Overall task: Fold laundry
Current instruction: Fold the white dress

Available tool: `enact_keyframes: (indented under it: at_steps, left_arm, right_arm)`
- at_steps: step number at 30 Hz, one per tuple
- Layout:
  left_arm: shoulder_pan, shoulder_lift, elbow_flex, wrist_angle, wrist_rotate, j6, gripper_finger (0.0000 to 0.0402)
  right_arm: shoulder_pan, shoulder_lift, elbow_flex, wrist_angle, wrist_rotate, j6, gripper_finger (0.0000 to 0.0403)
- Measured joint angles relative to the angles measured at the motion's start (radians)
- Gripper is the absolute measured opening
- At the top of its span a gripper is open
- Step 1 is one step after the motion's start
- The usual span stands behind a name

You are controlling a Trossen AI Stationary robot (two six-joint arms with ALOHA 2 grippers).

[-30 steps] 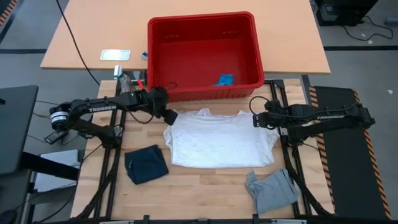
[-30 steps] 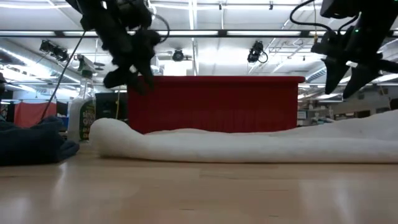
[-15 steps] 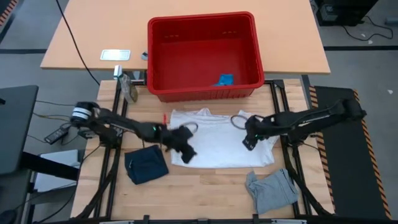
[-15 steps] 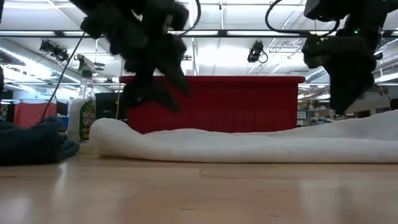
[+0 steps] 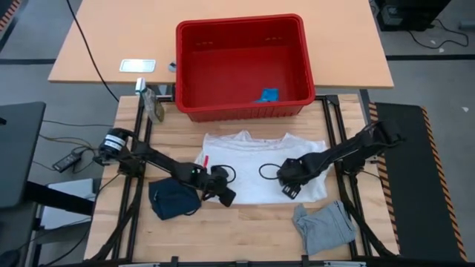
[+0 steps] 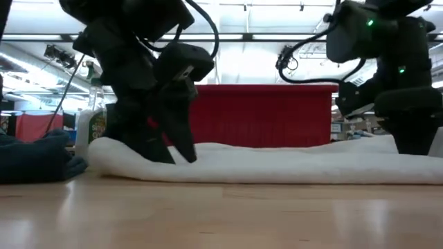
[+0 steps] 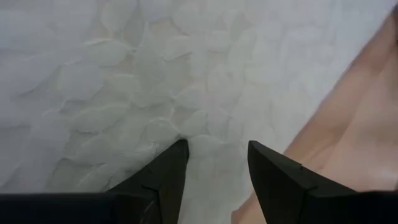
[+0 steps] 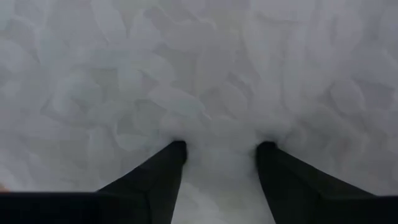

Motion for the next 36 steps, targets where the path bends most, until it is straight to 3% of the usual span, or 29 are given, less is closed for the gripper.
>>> enact_keyframes:
  at_steps: [5,9,16,18,23,26,31,36]
  left_arm:
    - [0.002,-0.004,0.0,-0.093,0.0,0.072,0.018]
    - [0.008,-0.017,0.001,-0.162,0.004,0.273,0.018]
    - [0.101,-0.051,0.0,-0.397,-0.014,0.715,0.018]
    - [0.137,-0.068,-0.002,-0.494,-0.057,0.807,0.018]
    - [0.24,-0.134,-0.012,-0.667,-0.21,1.047,0.018]
    - [0.292,-0.209,-0.015,-0.67,-0.232,1.129,0.018]
    - [0.29,-0.373,-0.009,-0.655,-0.232,1.075,0.018]
    - [0.168,-0.536,-0.007,-0.595,-0.156,0.894,0.018]
  right_arm:
    - [0.06,0.039,0.074,0.02,0.0,0.043,0.0202]
    - [0.091,0.066,0.155,0.099,-0.048,0.131,0.0198]
    - [0.142,0.307,0.278,0.619,-0.099,0.378,0.0196]
    - [0.152,0.396,0.363,0.688,-0.085,0.404,0.0196]
    - [0.16,0.494,0.566,0.599,0.006,0.377,0.0193]
    - [0.155,0.482,0.634,0.493,0.036,0.274,0.0191]
    - [0.152,0.356,0.7,0.244,0.122,0.0,0.0191]
    - [0.166,0.232,0.699,0.029,0.212,-0.287,0.0191]
